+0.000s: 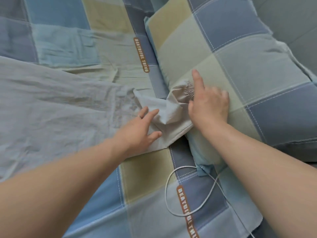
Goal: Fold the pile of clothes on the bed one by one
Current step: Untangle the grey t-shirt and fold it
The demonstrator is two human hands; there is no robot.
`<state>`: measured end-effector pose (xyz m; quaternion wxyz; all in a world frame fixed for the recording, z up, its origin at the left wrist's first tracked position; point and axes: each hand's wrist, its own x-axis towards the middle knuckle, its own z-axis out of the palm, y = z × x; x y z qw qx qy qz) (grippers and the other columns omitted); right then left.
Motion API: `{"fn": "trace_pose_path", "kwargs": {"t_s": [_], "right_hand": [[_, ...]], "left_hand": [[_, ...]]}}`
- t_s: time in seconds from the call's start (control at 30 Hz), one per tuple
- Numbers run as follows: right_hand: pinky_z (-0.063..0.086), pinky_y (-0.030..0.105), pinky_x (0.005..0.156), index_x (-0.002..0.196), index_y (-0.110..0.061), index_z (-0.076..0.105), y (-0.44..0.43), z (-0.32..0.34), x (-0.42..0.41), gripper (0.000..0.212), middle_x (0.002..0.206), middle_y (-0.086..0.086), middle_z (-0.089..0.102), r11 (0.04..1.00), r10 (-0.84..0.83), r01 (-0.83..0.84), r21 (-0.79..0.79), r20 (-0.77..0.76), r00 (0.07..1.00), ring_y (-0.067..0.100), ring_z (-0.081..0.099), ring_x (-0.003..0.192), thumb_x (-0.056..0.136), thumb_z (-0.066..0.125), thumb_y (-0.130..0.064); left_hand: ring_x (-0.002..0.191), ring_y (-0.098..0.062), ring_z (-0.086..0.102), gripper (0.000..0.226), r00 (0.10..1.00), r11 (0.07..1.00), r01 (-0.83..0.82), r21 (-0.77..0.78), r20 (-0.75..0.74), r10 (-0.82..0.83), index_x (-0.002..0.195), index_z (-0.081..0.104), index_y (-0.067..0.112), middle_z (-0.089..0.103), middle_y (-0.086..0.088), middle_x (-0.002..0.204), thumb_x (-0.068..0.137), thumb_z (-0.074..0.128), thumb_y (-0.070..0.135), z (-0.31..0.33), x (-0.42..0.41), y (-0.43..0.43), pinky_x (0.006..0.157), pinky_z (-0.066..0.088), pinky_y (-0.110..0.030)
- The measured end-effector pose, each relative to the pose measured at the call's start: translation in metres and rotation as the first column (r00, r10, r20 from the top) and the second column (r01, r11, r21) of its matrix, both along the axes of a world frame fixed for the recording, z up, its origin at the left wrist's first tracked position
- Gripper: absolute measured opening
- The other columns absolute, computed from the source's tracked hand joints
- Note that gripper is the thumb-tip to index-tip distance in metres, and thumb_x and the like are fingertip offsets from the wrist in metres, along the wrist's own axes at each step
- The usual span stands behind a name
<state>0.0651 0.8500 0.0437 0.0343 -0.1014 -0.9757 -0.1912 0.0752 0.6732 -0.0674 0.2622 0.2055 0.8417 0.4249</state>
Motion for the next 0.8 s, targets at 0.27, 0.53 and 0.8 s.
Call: {"fn": "trace_pose_path", "kwargs": {"t_s": [0.27,0.53,0.8], "right_hand": [[0.052,0.033,0.079,0.087,-0.023,0.061,-0.041,0.045,0.009,0.022,0.087,-0.001,0.067,0.231,-0.212,0.2,-0.952,0.151,0.965,0.019,0.064,0.086,0.08,0.076,-0.008],[0.044,0.043,0.11,0.141,-0.011,0.053,-0.169,0.107,0.05,0.051,0.132,0.012,0.066,-0.566,0.251,0.569,-0.597,0.532,0.809,0.027,0.063,0.123,0.098,0.027,-0.021],[0.049,0.039,0.093,0.113,-0.023,0.066,-0.332,0.111,0.061,0.044,0.116,0.001,0.071,-0.109,0.148,0.412,-0.905,0.395,0.907,0.019,0.064,0.107,0.095,0.03,-0.004]], "left_hand": [[0.098,-0.02,0.07,0.028,0.621,0.633,-0.708,0.314,0.703,0.346,0.107,0.067,0.013,0.074,-0.005,0.105,0.102,0.055,0.039,0.078,0.01,-0.016,0.093,0.054,-0.04],[0.092,-0.021,0.066,0.056,0.471,0.481,-0.79,0.381,0.879,0.079,0.117,0.065,0.016,0.067,-0.005,0.101,0.09,0.049,0.062,0.166,0.037,-0.149,0.086,0.053,-0.035],[0.056,-0.019,0.051,0.009,0.2,0.219,-0.973,0.072,0.737,0.646,0.079,0.055,0.014,0.052,-0.005,0.071,0.071,0.057,0.011,0.177,0.071,-0.335,0.042,0.043,-0.02]]}}
